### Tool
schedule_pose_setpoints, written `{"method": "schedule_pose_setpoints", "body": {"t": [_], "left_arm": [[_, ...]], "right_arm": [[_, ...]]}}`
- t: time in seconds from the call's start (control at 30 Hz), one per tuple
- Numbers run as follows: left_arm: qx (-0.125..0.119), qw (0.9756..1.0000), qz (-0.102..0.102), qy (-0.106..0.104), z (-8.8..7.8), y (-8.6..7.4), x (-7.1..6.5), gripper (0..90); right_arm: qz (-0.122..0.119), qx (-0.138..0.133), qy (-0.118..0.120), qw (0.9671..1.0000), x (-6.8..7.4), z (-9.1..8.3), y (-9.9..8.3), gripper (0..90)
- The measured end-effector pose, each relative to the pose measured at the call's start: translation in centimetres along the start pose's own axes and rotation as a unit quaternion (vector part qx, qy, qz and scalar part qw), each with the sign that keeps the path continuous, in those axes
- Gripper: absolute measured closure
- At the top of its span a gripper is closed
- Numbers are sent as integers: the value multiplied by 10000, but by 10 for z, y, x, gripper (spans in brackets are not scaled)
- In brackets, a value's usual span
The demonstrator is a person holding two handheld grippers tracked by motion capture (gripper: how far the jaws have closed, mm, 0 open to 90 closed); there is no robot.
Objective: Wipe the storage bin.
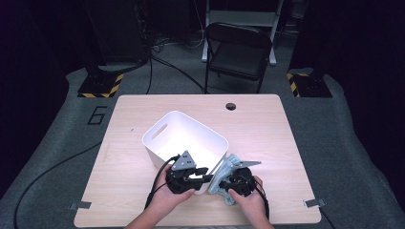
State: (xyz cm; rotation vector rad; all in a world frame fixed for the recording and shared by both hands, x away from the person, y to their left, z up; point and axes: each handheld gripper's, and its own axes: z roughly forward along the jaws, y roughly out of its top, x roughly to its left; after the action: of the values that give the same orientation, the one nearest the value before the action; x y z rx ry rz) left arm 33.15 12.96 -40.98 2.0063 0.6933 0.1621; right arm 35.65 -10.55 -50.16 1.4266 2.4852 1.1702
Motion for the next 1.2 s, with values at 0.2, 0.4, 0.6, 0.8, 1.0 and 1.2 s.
{"method": "schedule_pose_setpoints", "body": {"t": [0.2, 0.4, 0.6, 0.8, 1.0, 1.2], "left_arm": [[-70, 9998, -136, -152, -12, 3, 10, 602], [-187, 9995, -121, -201, -24, 8, 14, 571], [-260, 9990, -161, 323, -41, 9, 38, 556], [-305, 9954, -349, 841, -57, 3, 70, 552], [-345, 9888, -443, 1381, -74, -4, 99, 551], [-386, 9818, -484, 1798, -87, -7, 114, 551]], "right_arm": [[21, -28, 36, 10000, -2, -2, -1, 678], [116, -84, 32, 9999, -3, -2, -1, 676], [145, -115, 73, 9998, -4, -2, -2, 674], [183, -117, 87, 9997, -4, -3, -2, 673], [143, -176, 93, 9997, -6, -3, -3, 673], [218, -197, 114, 9995, -6, -5, -4, 672]]}}
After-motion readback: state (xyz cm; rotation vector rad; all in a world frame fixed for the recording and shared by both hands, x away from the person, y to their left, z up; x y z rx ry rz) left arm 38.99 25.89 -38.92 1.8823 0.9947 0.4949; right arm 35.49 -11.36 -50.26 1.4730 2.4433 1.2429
